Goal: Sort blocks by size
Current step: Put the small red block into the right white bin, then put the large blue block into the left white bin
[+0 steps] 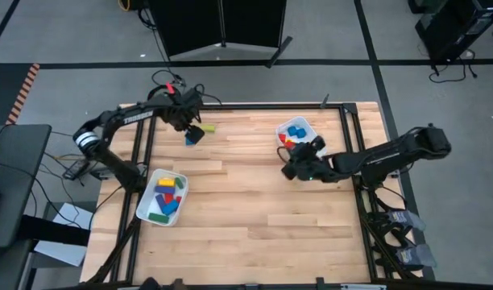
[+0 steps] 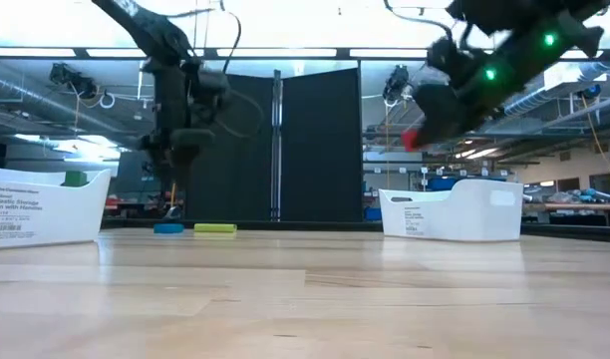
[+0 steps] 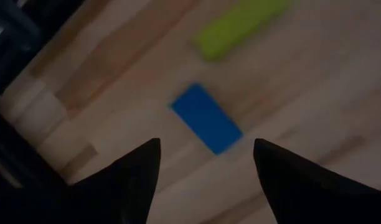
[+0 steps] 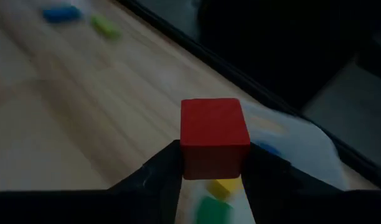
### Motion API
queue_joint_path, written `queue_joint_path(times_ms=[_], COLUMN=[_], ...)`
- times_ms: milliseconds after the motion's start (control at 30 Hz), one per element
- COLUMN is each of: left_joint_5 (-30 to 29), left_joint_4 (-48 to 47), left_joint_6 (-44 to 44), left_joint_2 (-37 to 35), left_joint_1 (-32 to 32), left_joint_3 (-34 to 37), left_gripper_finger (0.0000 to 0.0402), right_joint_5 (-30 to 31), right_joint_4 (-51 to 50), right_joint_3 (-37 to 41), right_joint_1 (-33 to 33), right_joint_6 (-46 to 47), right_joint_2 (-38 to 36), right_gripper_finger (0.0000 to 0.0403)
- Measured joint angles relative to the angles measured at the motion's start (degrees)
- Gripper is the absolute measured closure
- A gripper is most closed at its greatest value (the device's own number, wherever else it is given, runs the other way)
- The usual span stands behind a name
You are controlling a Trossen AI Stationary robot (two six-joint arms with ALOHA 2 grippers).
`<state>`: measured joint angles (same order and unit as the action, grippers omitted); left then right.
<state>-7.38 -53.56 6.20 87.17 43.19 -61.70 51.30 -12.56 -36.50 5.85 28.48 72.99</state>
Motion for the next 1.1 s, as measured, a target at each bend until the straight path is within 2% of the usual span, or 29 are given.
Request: queue_joint_path(times_ms=[167,267,400,500,567,667,733,833,933,1000,1100], left_joint_5=[2.50,5.51,5.63,4.77,4.10,4.03,4.06,4.63,4.93,5.04,4.92], left_joint_4=[1.10,1.37,2.81,3.56,3.79,4.88,5.17,5.61,6.23,6.43,6.23], left_joint_6=[0.46,1.85,3.54,4.81,5.16,5.86,5.87,5.80,5.54,4.68,3.76], left_joint_2=[3.33,4.72,6.21,7.80,9.78,13.19,15.62,17.65,18.17,18.06,17.59], left_joint_1=[3.96,4.43,4.34,4.32,4.30,4.30,4.30,4.32,4.28,4.19,4.21], left_joint_3=[-0.43,-0.43,-0.43,-0.43,-0.41,-0.34,-0.34,-0.65,-0.60,-0.60,-0.56], left_gripper_finger=[0.0103,0.0081,0.0056,0.0046,0.0045,0.0048,0.0054,0.0076,0.0121,0.0174,0.0274], right_joint_5=[-0.17,-0.10,0.01,-1.65,-4.84,-10.81,-14.35,-18.13,-22.01,-24.83,-28.22], right_joint_4=[-1.47,-0.79,1.73,9.59,18.37,33.62,38.56,39.02,38.96,38.95,39.08], right_joint_3=[3.88,4.77,4.82,4.82,4.82,4.65,2.62,-3.29,-9.89,-14.53,-21.06], right_joint_1=[-5.30,-7.15,-8.04,-8.20,-8.15,-8.39,-9.27,-11.11,-13.43,-14.91,-16.78], right_joint_6=[2.17,2.10,1.24,-2.83,-7.21,-14.39,-17.55,-19.68,-21.49,-22.47,-22.74], right_joint_2=[-1.48,-1.44,-1.44,-1.27,-0.21,4.78,9.76,17.31,24.80,29.29,35.29], right_gripper_finger=[0.0209,0.0185,0.0153,0.0128,0.0114,0.0099,0.0095,0.0093,0.0093,0.0095,0.0099])
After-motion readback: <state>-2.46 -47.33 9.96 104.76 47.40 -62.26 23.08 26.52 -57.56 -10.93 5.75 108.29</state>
